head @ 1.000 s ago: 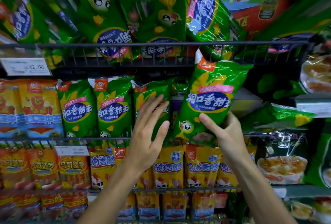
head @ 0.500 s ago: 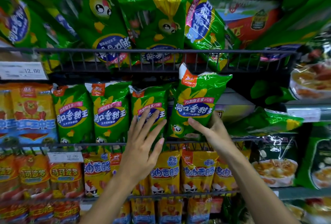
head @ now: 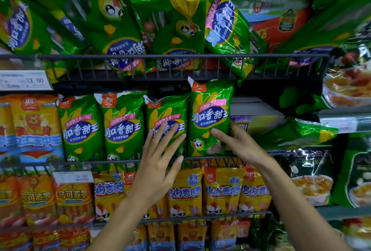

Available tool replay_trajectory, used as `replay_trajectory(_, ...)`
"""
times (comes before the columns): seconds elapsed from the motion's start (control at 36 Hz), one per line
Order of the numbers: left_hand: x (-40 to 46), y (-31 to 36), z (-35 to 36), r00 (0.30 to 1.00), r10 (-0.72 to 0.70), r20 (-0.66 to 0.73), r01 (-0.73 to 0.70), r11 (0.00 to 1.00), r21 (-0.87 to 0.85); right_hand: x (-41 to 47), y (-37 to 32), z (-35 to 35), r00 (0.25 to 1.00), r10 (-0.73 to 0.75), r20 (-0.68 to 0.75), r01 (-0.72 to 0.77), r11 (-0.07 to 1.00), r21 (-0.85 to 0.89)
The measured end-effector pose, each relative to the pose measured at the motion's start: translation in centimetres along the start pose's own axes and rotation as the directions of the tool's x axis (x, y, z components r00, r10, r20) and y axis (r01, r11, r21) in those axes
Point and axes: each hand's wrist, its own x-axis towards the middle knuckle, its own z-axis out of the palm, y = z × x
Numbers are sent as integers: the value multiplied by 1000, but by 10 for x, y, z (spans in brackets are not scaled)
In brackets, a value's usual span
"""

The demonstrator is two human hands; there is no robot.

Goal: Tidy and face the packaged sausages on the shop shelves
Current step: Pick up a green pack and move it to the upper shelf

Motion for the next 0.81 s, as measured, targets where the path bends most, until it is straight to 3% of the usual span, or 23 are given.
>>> replay_trajectory(0.08,0,-3,0,1000,5,6,-5,1000,5,5,1,-1,999,12,40,-12,1000,0)
replay_trajectory(0.42,2,-2,7,1000,13,-7,-13,1000,-4,-6,8,-11,957,133,258,-48,949,-311)
replay_trajectory(0.67,4,-2,9,1000,14,-3,-14,1000,-20,-6,11,-19,966,117,230,-59,968,-243)
replay_trajectory(0.81,5,-1,12,999,28,-18,-28,1000,-1,1,11,-18,937,243,252,-134,914,-384)
